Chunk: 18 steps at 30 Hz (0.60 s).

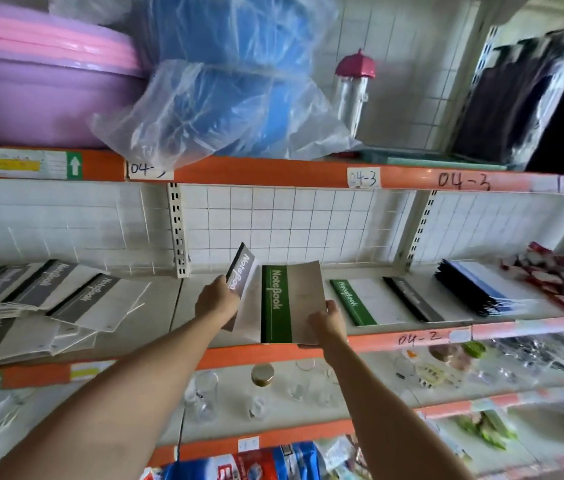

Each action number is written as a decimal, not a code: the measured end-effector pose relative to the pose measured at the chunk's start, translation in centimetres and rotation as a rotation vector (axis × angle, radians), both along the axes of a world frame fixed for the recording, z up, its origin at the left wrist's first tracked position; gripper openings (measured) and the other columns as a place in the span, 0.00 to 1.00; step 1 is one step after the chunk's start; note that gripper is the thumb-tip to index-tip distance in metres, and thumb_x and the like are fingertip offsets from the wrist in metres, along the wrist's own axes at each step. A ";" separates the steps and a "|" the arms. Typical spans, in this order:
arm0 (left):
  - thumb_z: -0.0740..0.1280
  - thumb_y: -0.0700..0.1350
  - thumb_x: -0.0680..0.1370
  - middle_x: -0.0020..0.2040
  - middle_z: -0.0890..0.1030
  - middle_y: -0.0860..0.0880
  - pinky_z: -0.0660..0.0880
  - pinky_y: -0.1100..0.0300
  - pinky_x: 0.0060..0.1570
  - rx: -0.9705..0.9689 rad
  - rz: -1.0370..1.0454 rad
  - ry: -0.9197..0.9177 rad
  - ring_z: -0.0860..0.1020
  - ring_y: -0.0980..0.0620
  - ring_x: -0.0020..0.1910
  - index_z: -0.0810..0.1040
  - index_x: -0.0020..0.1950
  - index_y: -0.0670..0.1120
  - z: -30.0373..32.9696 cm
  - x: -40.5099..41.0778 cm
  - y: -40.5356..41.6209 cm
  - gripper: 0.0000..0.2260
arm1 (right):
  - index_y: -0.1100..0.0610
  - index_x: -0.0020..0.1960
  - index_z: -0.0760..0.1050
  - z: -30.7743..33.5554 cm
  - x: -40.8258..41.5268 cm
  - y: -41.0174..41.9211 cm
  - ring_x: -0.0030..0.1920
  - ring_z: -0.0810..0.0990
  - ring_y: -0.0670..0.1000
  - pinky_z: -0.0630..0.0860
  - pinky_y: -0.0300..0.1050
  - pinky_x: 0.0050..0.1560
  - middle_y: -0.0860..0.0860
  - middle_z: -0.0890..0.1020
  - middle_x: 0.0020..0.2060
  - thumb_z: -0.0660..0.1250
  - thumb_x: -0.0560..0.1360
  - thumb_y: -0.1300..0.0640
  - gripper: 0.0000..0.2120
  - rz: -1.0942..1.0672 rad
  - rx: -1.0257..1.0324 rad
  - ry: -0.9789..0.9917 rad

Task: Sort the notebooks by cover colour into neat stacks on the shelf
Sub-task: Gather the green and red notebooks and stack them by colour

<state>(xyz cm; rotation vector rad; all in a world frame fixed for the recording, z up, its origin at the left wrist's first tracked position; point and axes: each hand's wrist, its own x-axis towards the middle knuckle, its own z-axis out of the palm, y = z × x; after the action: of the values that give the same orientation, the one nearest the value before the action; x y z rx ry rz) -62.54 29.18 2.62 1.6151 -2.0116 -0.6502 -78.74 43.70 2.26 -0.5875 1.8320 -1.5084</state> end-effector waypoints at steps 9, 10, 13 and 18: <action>0.60 0.44 0.80 0.56 0.80 0.41 0.74 0.52 0.48 -0.029 -0.038 -0.064 0.79 0.39 0.54 0.72 0.61 0.45 0.3 -9.1 4.1 0.11 | 0.52 0.57 0.71 -2.2 -8.3 3.3 0.45 0.82 0.61 0.83 0.58 0.37 0.54 0.80 0.47 0.59 0.68 0.61 0.18 -0.140 0.107 0.149; 0.60 0.44 0.80 0.57 0.80 0.41 0.74 0.52 0.48 -0.026 -0.050 -0.071 0.79 0.39 0.54 0.72 0.61 0.45 0.2 -10.1 4.3 0.11 | 0.52 0.57 0.71 -2.3 -9.0 3.5 0.45 0.82 0.61 0.83 0.59 0.35 0.54 0.80 0.47 0.59 0.68 0.61 0.18 -0.150 0.110 0.134; 0.60 0.43 0.80 0.59 0.78 0.41 0.73 0.52 0.48 -0.009 -0.072 -0.093 0.78 0.39 0.56 0.72 0.62 0.45 -0.5 -13.1 4.7 0.11 | 0.54 0.55 0.71 -3.0 -11.6 3.9 0.45 0.82 0.60 0.83 0.61 0.40 0.56 0.81 0.47 0.64 0.69 0.58 0.15 -0.182 0.131 0.196; 0.61 0.40 0.78 0.56 0.80 0.41 0.73 0.54 0.44 -0.011 -0.049 -0.115 0.79 0.40 0.54 0.72 0.61 0.44 -1.5 -17.6 3.5 0.12 | 0.56 0.53 0.70 -3.4 -16.2 3.1 0.43 0.82 0.61 0.82 0.61 0.32 0.55 0.79 0.45 0.69 0.73 0.59 0.12 -0.190 0.145 0.240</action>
<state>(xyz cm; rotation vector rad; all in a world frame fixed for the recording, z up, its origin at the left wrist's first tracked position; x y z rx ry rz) -80.14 32.72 1.10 1.6353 -2.1390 -0.5744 -94.93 46.79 -1.19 -0.5571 2.2148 -1.4598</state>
